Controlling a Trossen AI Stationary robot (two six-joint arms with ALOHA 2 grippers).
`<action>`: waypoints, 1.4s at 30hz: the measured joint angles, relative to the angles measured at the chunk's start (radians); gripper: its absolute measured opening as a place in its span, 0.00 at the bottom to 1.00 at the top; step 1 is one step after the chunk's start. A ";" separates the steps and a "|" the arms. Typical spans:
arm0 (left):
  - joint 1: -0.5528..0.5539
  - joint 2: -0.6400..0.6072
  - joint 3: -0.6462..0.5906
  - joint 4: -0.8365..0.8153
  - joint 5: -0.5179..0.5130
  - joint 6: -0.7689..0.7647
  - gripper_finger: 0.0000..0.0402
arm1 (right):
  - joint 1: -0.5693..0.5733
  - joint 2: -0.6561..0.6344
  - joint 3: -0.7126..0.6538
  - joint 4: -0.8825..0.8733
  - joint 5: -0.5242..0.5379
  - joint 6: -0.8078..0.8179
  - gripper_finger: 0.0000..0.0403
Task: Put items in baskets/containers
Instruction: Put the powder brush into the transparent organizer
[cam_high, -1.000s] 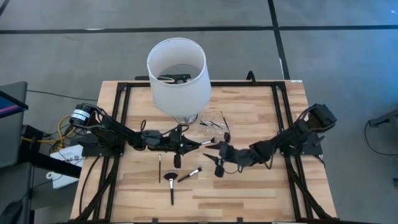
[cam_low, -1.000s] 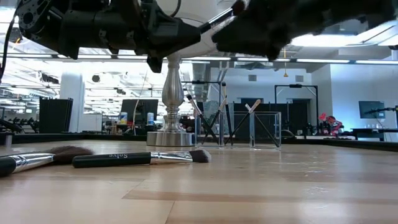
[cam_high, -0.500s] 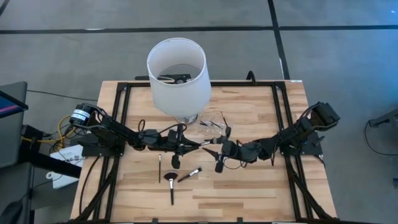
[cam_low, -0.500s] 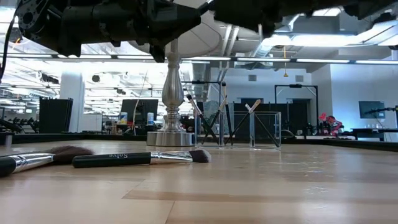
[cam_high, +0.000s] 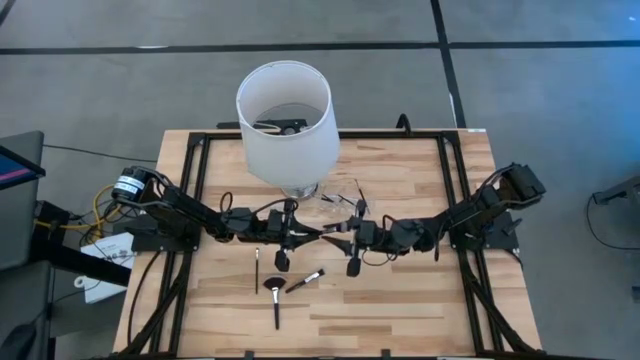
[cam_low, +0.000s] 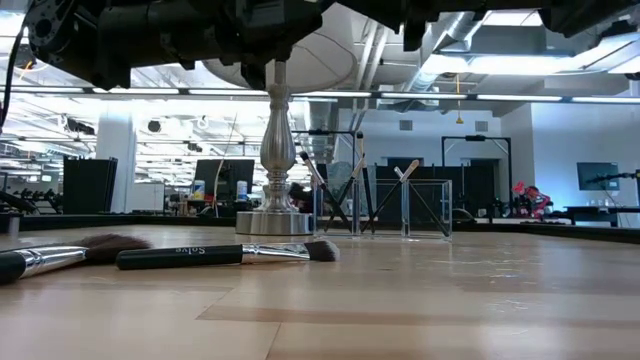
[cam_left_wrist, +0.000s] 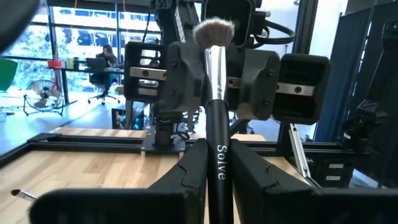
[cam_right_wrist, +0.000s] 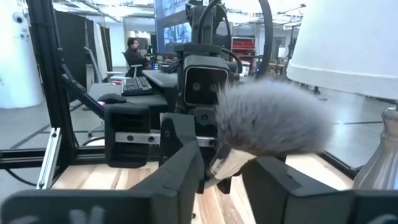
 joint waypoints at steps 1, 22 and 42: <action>0.000 0.000 0.000 -0.001 0.001 0.003 0.12 | 0.000 0.000 0.000 0.000 0.000 0.000 0.24; 0.002 0.000 0.000 -0.012 0.035 0.004 0.23 | 0.041 -0.039 0.000 -0.056 0.090 0.021 0.09; 0.007 0.000 -0.001 -0.017 0.016 -0.027 0.33 | 0.041 -0.227 0.001 -1.078 0.625 0.781 0.10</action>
